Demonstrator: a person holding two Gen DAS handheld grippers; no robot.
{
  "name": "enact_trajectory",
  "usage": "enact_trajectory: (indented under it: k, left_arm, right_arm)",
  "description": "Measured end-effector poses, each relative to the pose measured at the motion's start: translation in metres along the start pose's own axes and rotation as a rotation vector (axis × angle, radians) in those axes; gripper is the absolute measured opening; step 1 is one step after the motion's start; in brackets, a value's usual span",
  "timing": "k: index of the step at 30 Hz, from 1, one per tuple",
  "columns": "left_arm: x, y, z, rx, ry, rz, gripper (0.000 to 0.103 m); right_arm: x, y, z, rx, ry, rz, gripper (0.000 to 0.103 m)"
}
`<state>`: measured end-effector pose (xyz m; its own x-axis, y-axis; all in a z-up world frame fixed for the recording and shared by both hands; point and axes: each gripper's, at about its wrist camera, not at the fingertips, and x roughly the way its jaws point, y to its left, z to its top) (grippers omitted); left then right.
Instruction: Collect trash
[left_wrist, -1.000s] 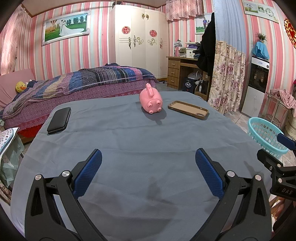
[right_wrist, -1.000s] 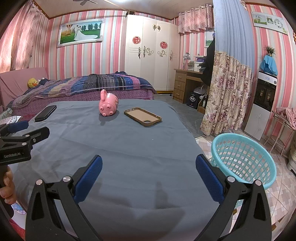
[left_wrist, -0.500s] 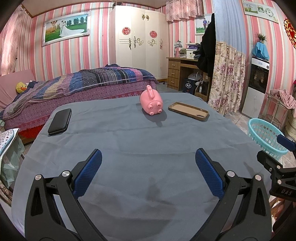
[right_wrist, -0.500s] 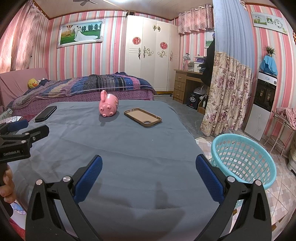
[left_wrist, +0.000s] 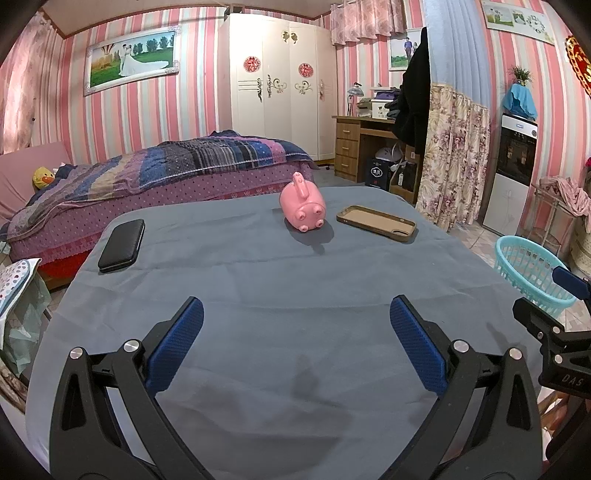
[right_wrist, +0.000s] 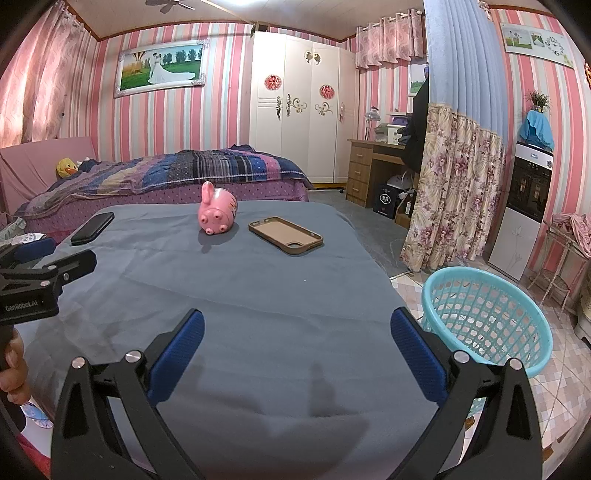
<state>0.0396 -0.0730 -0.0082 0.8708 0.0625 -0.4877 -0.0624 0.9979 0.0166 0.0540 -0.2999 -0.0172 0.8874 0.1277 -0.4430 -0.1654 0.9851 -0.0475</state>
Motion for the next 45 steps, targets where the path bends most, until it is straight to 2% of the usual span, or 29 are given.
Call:
enact_trajectory:
  k: [45]
  left_arm:
    - [0.0034, 0.0035, -0.0039, 0.015, -0.008, 0.004, 0.098]
  right_arm:
    - [-0.0016, -0.0012, 0.0042, -0.011, -0.004, -0.003, 0.099]
